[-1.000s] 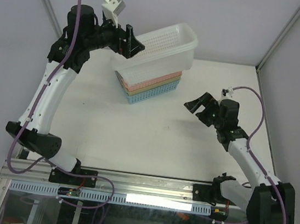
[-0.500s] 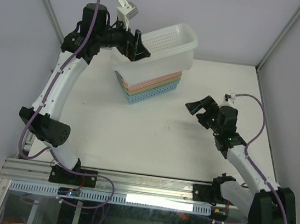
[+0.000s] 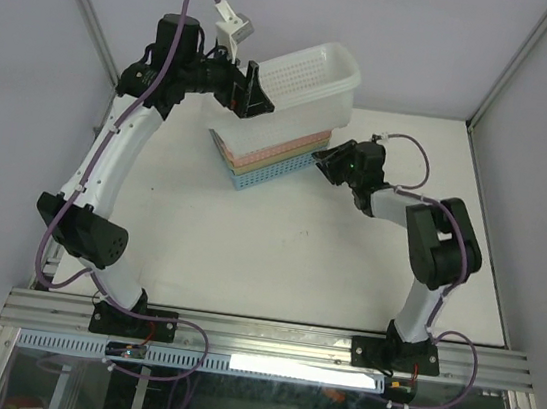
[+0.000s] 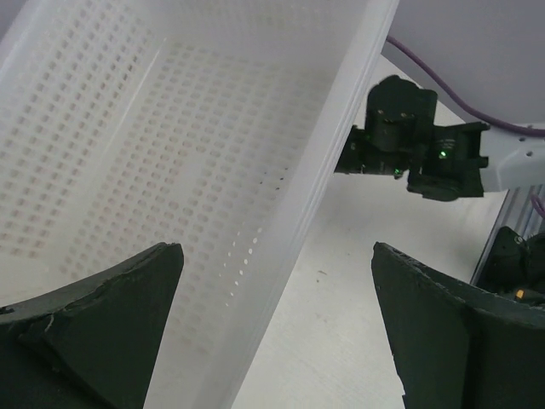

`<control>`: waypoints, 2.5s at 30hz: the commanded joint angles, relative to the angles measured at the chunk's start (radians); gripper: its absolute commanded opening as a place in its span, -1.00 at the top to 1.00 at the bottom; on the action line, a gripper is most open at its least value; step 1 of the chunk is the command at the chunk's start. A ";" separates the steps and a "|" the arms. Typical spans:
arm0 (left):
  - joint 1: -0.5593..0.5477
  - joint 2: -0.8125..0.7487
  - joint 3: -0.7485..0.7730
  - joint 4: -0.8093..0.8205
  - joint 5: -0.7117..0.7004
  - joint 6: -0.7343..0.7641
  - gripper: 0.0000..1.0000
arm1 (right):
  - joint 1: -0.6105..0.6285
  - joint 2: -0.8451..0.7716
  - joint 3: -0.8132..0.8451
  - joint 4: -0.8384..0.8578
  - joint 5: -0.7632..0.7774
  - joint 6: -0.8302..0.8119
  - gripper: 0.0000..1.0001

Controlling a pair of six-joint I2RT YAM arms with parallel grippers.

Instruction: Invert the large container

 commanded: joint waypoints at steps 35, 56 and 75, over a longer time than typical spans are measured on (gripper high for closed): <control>-0.010 0.017 0.054 0.177 0.021 -0.107 -0.83 | -0.187 -0.598 -0.159 -0.573 -0.057 -0.518 -0.58; 0.052 0.198 0.133 0.160 0.368 -0.183 -0.03 | -0.193 -0.752 -0.161 -0.720 -0.068 -0.591 -0.62; 0.053 0.213 0.164 0.212 0.386 -0.220 0.89 | -0.199 -0.782 -0.095 -0.786 -0.031 -0.639 -0.62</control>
